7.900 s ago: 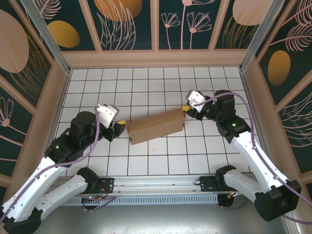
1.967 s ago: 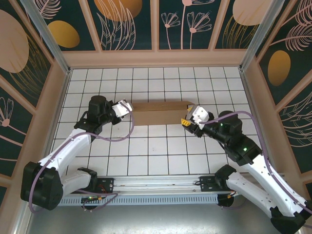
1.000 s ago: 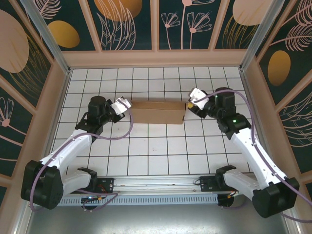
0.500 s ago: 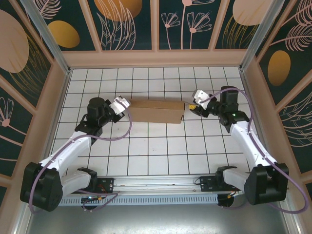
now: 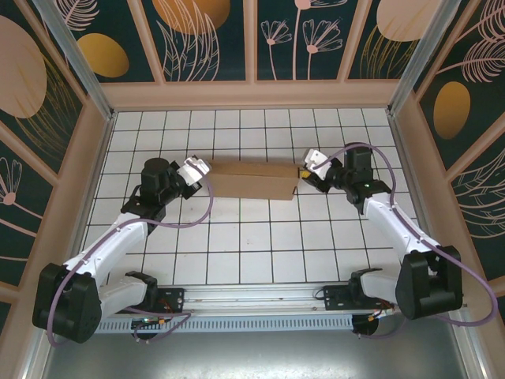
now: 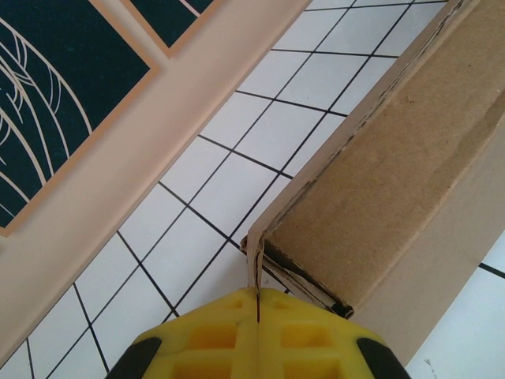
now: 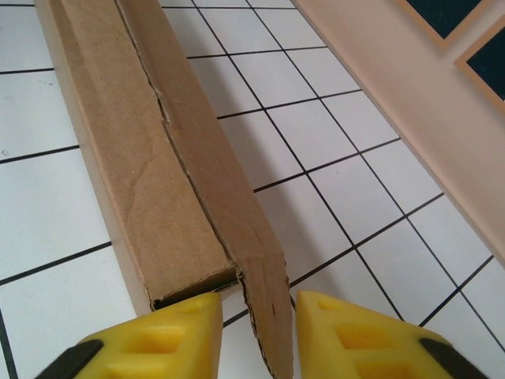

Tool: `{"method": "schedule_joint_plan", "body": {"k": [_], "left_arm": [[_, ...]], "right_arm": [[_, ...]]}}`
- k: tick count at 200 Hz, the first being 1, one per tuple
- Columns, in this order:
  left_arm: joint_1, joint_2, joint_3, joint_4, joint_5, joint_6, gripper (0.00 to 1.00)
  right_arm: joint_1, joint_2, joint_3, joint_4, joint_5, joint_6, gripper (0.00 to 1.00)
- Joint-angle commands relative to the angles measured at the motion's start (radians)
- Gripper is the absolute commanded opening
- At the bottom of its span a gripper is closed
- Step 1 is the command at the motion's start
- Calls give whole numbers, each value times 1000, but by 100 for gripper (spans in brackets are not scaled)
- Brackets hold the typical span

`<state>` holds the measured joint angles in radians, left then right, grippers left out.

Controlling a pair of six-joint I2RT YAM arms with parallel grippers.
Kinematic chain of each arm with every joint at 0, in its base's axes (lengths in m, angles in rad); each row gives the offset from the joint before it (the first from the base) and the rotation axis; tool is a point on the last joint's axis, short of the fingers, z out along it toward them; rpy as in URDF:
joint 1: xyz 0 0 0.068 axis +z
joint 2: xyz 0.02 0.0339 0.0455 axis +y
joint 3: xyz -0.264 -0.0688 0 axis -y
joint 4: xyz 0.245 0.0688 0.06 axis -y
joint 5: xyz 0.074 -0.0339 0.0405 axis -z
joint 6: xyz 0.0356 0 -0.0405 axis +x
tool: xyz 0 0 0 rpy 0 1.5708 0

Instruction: Fold the paper box

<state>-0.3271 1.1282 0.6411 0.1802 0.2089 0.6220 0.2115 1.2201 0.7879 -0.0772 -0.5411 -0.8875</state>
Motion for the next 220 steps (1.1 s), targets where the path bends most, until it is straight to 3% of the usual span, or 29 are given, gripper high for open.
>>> {"method": "schedule_joint_plan", "body": {"k": [1, 36, 100, 124, 188, 220], "left_arm": [[0, 8, 13, 16, 26, -19, 0], [0, 17, 17, 18, 27, -19, 0], [0, 22, 20, 15, 30, -30, 0], [-1, 21, 22, 10, 38, -45, 0], [-36, 95, 142, -129, 26, -276, 0], [-55, 107, 169, -184, 15, -381, 0]], "right_arm": [[10, -1, -6, 28, 28, -7, 27], [9, -4, 2, 21, 35, -5, 19], [32, -3, 18, 0, 47, 2, 20], [42, 1, 31, -23, 47, -2, 1], [136, 21, 72, -49, 100, 117, 0], [148, 24, 90, -17, 162, 298, 0]]}}
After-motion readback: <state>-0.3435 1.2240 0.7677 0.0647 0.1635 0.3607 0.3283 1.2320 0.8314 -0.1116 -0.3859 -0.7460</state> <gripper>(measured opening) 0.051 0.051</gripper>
